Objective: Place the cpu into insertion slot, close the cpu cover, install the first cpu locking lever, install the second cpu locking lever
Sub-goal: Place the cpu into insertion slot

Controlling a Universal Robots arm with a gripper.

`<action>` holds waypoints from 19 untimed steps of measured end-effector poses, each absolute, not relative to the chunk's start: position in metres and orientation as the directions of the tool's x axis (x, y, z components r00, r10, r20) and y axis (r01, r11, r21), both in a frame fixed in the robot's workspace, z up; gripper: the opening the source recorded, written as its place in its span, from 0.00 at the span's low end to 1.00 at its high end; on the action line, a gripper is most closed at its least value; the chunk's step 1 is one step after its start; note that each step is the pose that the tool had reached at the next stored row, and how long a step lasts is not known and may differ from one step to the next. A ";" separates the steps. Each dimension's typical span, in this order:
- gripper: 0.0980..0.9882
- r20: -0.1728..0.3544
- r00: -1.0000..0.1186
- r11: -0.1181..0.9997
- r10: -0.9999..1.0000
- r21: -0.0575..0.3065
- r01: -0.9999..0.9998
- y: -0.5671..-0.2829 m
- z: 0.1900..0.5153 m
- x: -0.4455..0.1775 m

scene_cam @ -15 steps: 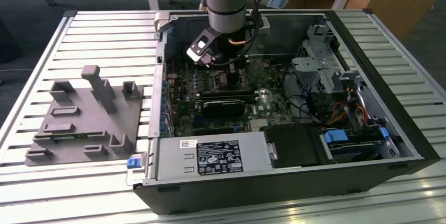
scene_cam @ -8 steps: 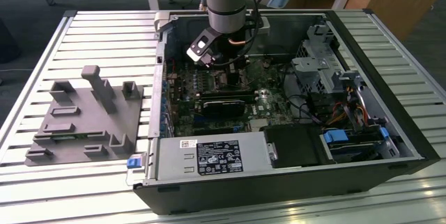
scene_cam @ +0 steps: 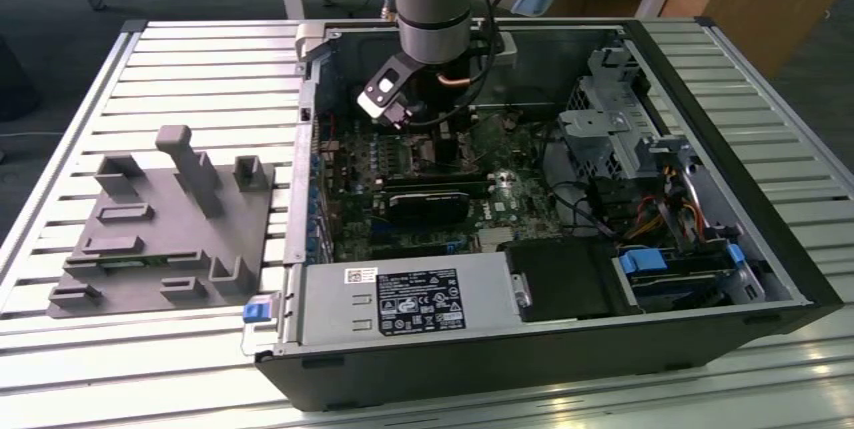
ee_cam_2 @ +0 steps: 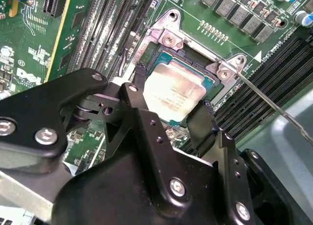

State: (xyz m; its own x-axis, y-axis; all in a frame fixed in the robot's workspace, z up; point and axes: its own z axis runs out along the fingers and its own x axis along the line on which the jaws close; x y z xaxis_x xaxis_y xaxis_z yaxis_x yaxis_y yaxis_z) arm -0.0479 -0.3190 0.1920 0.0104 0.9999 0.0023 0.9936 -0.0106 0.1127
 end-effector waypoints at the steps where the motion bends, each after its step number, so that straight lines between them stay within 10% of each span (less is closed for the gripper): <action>1: 0.58 0.002 0.010 -0.011 1.000 0.113 0.994 -0.319 0.192 -0.048; 9: 0.56 0.003 0.011 -0.011 1.000 0.103 0.995 -0.319 0.205 -0.045; 19: 0.09 0.017 0.011 -0.012 1.000 0.072 0.997 -0.319 0.209 -0.042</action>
